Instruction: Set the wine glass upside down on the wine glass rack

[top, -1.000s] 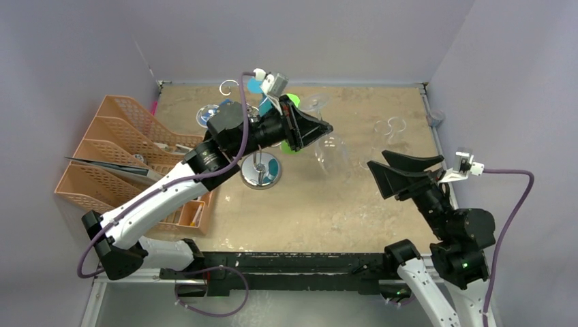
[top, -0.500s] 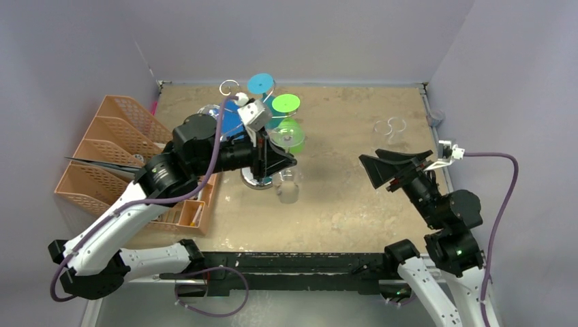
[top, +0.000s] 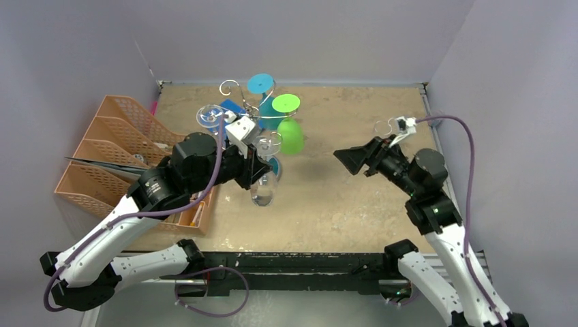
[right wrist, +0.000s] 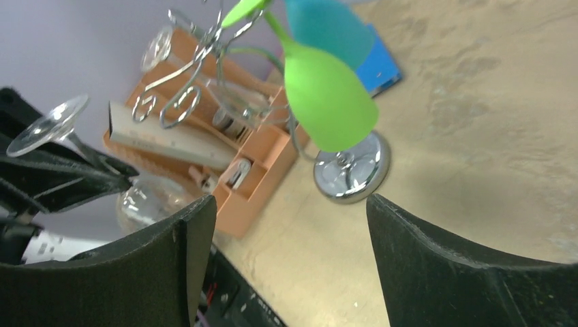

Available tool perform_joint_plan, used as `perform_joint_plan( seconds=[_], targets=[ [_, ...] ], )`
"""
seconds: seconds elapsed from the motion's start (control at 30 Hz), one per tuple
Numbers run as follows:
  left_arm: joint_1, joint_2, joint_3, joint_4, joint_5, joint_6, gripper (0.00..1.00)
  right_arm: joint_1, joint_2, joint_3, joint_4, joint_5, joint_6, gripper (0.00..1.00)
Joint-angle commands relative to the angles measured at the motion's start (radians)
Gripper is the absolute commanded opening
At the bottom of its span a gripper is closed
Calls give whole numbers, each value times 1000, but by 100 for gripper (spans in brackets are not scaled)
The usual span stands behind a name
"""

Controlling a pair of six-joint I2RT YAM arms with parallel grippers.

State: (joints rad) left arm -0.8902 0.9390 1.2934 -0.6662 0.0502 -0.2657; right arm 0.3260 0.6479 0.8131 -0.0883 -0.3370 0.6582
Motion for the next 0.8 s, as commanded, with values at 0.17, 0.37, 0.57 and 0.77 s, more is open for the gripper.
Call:
perform_joint_plan(
  seconds=[0.17,0.37,0.57,0.77],
  targets=[
    [4,8,-37,152,37,-22,0,123,122,15,225,-283,-157,88],
    [3,20,-72,251,104,-56,0,299,190,20,296,-220,-246,90],
    [4,13,-105,301,158,-47,0,368,242,21,408,-187,-226,91],
    [3,-9,-136,404,172,-126,0,426,258,13,398,-205,-245,94]
  ],
)
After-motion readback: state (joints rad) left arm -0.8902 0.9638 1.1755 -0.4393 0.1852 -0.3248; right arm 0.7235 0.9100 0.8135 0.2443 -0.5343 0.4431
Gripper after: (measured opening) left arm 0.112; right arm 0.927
